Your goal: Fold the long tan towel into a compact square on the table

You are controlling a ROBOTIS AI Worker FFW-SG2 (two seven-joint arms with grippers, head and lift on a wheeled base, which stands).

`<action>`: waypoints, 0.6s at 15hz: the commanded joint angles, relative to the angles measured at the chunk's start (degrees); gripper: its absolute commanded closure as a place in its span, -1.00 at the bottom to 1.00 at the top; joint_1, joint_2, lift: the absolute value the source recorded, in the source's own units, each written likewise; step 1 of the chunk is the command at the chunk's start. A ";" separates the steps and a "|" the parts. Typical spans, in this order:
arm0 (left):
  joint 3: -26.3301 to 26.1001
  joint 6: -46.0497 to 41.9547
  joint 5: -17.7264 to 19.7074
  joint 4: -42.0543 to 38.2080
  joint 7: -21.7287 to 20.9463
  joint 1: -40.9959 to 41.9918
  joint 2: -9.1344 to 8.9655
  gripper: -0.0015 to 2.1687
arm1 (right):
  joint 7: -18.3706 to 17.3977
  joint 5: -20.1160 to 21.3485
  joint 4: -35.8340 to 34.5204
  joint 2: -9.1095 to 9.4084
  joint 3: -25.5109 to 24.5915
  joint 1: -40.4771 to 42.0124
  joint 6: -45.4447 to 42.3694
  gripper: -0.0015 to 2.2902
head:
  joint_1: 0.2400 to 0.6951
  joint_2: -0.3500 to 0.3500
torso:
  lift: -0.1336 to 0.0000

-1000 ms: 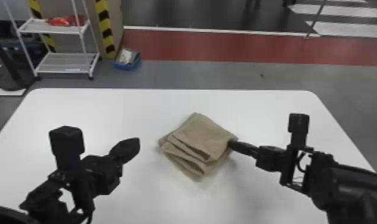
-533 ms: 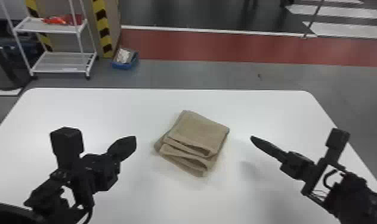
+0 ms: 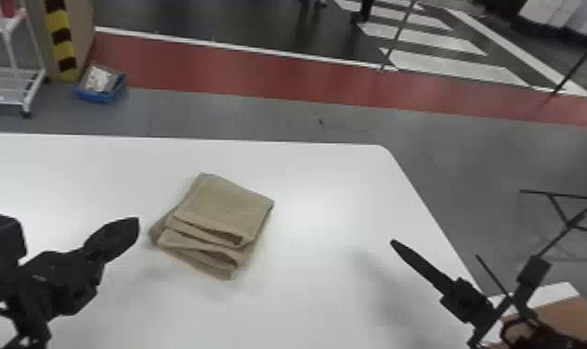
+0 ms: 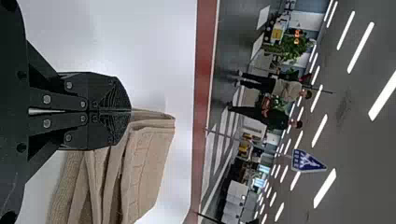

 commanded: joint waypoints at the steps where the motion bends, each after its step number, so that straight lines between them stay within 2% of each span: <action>1: -1.69 -1.89 0.02 4.95 -1.06 -3.12 -0.18 0.74 | 0.42 -1.47 -2.44 1.21 -1.97 2.23 0.00 0.83 | 1.00 -1.00 | -0.87; 3: -3.27 -1.89 0.02 7.76 -1.67 -5.67 -0.36 0.74 | 0.86 -3.58 -4.37 1.73 -3.47 3.82 0.88 0.84 | 1.00 -1.00 | -0.87; 6: -5.47 -2.07 -0.15 13.21 -2.82 -9.71 -0.62 0.74 | 1.74 -4.98 -8.94 3.76 -5.58 6.89 1.23 0.84 | 1.00 -1.00 | -0.87; 9: -6.79 -3.30 -2.00 15.05 -2.82 -10.50 -0.80 0.74 | 2.62 -6.21 -10.61 4.55 -7.69 8.12 2.64 0.84 | 1.00 -1.00 | -0.87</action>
